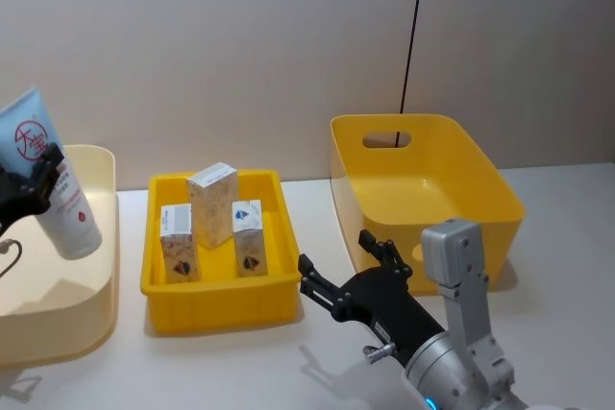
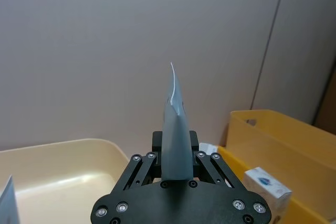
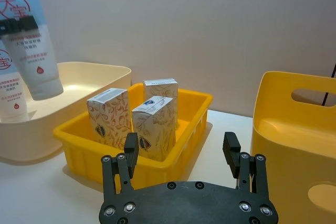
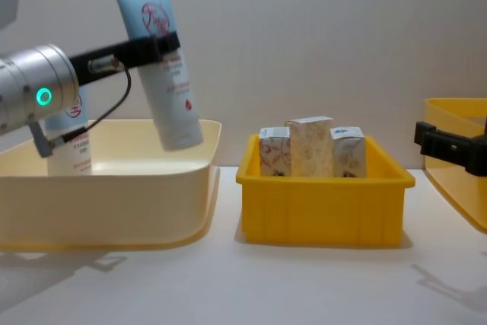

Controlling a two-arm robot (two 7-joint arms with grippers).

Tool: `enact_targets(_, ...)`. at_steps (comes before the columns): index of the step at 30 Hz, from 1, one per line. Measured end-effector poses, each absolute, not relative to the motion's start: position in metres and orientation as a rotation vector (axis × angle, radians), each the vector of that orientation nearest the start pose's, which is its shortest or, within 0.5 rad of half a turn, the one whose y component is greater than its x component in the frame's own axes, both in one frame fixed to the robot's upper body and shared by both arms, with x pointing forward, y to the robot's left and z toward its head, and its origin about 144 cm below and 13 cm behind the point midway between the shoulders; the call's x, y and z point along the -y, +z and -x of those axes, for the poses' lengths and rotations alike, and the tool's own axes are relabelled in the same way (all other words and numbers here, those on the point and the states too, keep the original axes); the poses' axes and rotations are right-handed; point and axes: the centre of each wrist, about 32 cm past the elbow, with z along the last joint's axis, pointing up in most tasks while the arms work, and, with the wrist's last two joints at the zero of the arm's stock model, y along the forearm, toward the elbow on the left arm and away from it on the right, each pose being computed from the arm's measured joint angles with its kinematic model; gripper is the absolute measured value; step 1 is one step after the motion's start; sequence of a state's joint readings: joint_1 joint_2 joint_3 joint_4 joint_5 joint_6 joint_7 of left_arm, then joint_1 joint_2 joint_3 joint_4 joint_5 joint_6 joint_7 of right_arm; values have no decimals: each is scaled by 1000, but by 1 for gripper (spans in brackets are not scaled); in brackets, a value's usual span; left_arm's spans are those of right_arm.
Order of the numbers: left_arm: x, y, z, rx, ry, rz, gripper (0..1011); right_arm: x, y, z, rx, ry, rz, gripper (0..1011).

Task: Bimanual collaborative sorting of washing and personal care products

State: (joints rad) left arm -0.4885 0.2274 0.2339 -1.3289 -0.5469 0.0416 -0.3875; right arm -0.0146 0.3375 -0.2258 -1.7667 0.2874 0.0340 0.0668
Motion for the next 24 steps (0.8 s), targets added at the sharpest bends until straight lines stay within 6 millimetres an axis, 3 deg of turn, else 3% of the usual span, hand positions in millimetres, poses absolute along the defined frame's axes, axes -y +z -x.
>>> enact_targets(12, -246, 1256, -583, -7, 800, 347, 255, 237, 1189, -443, 75, -1229, -26, 1001)
enact_targets(24, -232, 1254, -580, 36, 624, 291, 255, 237, 1189, -443, 75, -1229, -26, 1001)
